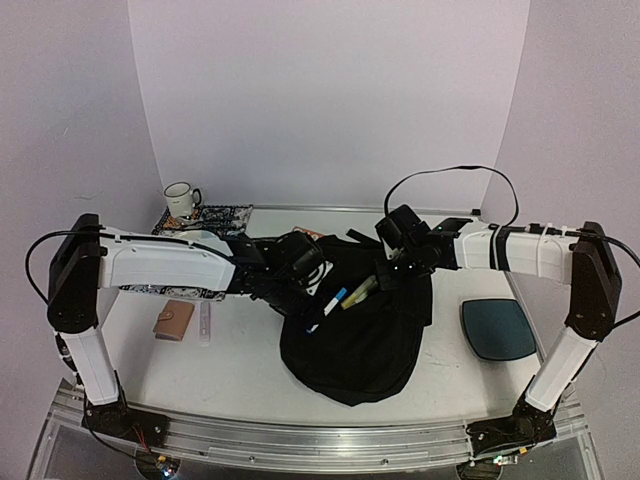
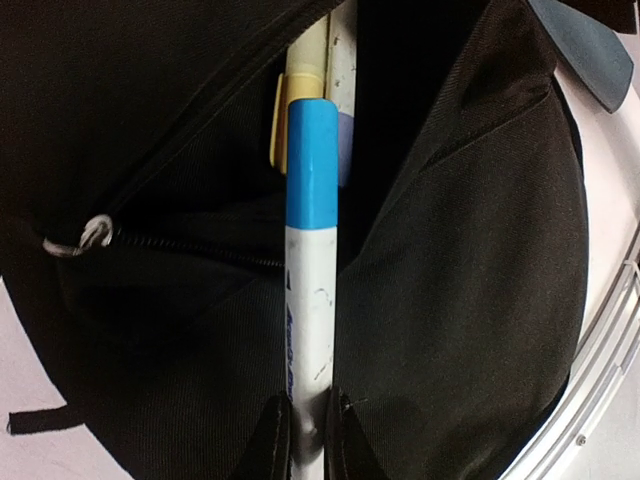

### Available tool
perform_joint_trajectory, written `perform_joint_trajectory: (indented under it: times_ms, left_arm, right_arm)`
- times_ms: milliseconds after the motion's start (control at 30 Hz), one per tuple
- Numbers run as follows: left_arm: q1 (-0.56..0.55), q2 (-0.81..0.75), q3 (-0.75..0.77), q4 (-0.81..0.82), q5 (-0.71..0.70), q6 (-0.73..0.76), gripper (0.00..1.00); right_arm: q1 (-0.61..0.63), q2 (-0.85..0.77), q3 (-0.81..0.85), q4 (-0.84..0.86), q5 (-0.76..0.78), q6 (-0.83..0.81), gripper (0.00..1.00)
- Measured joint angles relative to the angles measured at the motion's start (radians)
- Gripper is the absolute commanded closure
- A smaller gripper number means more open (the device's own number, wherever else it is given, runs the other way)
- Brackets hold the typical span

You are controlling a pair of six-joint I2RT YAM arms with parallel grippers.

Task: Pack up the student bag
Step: Place the pen in the lower front pocket of the bag.

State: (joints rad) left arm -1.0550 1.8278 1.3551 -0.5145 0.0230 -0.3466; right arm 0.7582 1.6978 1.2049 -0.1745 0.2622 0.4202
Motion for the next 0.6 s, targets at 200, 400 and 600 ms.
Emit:
perform_joint_trajectory:
  times_ms: [200,400,600]
  left_arm:
    - [0.000,0.071,0.127,-0.052,-0.032,0.053,1.00]
    - [0.000,0.167,0.264,-0.070,-0.120,0.121,1.00]
    - [0.000,0.238,0.347,-0.086,-0.215,0.186,1.00]
  right_arm:
    - [0.001,0.000,0.000,0.000,-0.001,0.000,1.00]
    - [0.009,0.000,0.000,0.001,-0.010,0.000,1.00]
    - [0.017,-0.006,0.000,0.005,-0.027,0.000,1.00]
